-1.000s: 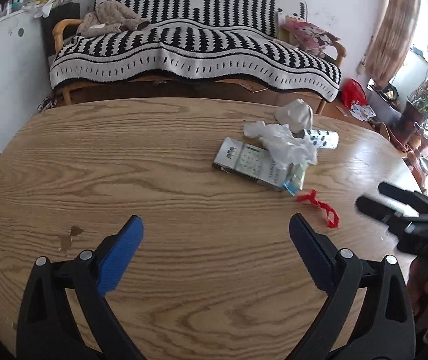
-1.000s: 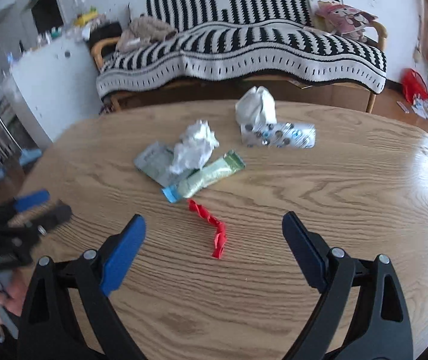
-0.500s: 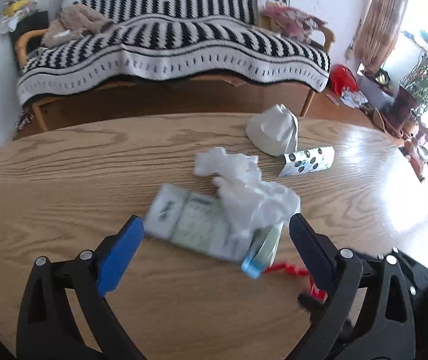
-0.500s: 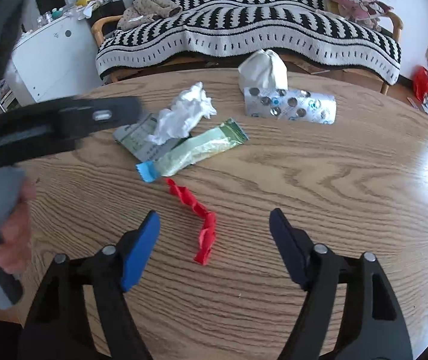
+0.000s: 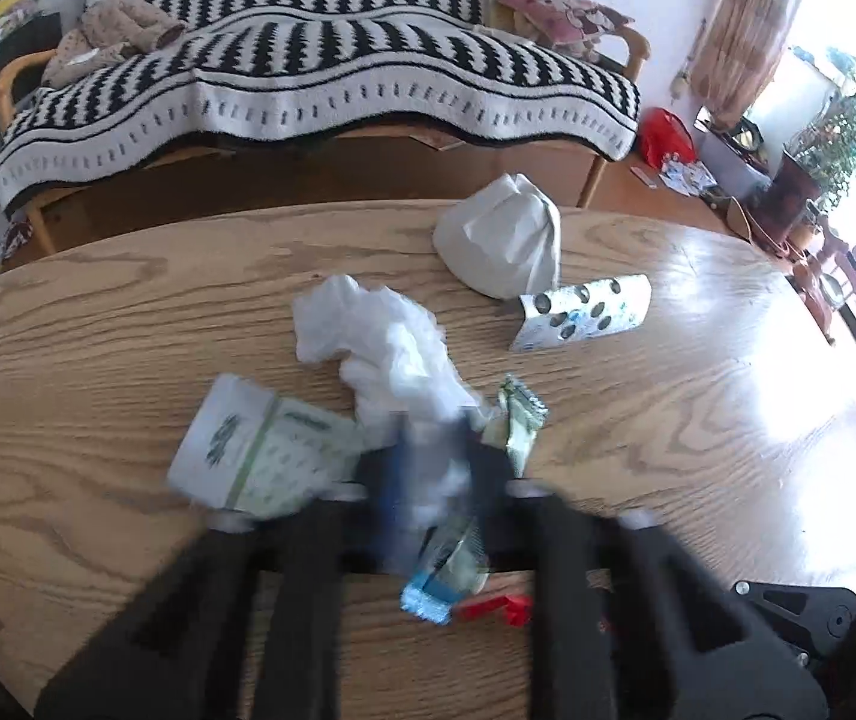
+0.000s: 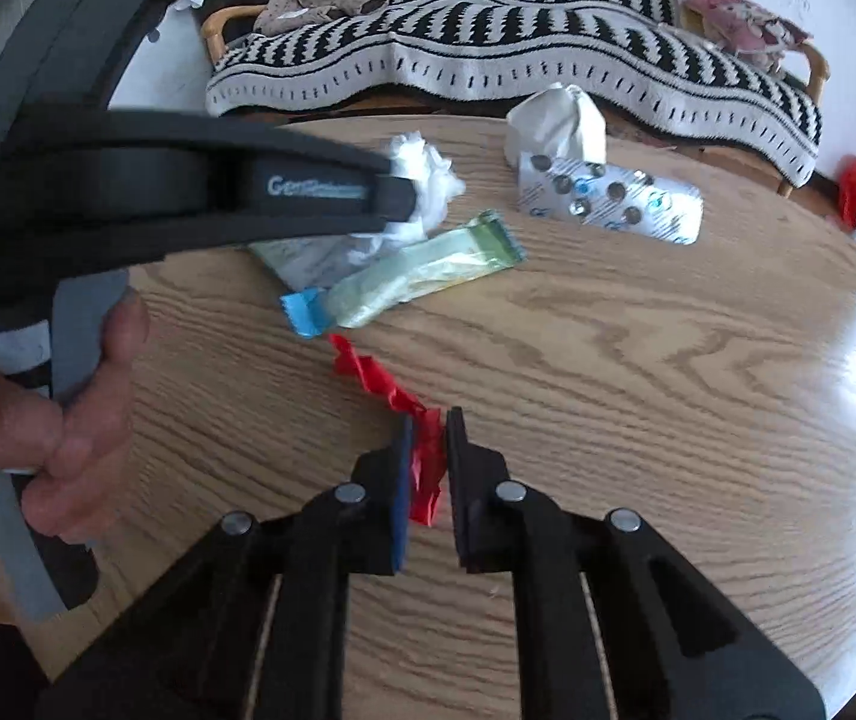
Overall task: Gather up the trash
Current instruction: 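Grasp the white tissue with the left tool while the right tool grasps the red ribbon, then carry the tissue and red ribbon over the bin and open both tools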
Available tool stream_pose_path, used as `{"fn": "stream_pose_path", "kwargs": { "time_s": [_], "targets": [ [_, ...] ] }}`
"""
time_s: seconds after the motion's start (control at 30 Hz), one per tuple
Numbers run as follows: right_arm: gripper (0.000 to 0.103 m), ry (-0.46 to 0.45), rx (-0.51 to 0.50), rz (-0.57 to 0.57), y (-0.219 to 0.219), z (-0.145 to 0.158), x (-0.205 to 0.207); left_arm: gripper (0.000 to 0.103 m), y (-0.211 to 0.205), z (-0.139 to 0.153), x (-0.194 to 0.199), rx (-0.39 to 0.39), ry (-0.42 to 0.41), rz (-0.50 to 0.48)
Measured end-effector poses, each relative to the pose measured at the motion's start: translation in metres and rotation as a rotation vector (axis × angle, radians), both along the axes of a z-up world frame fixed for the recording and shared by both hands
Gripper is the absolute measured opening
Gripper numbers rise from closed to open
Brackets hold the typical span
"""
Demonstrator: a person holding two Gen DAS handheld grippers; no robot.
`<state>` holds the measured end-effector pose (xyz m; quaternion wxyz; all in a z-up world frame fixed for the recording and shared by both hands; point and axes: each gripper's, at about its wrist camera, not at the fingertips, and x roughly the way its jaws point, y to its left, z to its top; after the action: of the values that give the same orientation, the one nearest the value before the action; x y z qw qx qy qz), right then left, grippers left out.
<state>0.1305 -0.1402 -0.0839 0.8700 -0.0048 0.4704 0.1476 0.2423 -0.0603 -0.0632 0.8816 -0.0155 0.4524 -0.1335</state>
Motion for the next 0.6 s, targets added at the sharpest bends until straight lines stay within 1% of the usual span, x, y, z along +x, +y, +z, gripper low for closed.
{"fn": "stream_pose_path", "kwargs": {
  "time_s": [0.07, 0.13, 0.27, 0.4, 0.53, 0.6],
  "targets": [
    [0.011, -0.02, -0.001, 0.009, 0.002, 0.008, -0.005, 0.003, 0.007, 0.007, -0.005, 0.002, -0.023, 0.019],
    [0.011, -0.041, 0.009, 0.01, 0.001, 0.018, -0.009, 0.003, 0.017, 0.018, -0.011, -0.016, -0.039, 0.03],
    [0.011, -0.069, 0.028, 0.006, 0.0, 0.035, -0.015, 0.003, 0.029, 0.033, -0.027, -0.02, -0.07, 0.02],
    [0.011, -0.082, 0.043, -0.006, -0.005, 0.045, -0.017, 0.003, 0.043, 0.044, -0.039, -0.046, -0.075, 0.029],
    [0.011, -0.092, 0.049, -0.022, -0.011, 0.052, -0.022, 0.003, 0.049, 0.055, -0.053, -0.046, -0.096, 0.034],
    [0.011, -0.099, 0.053, -0.036, -0.019, 0.058, -0.028, 0.003, 0.048, 0.058, -0.063, -0.033, -0.103, 0.025]
  ]
}}
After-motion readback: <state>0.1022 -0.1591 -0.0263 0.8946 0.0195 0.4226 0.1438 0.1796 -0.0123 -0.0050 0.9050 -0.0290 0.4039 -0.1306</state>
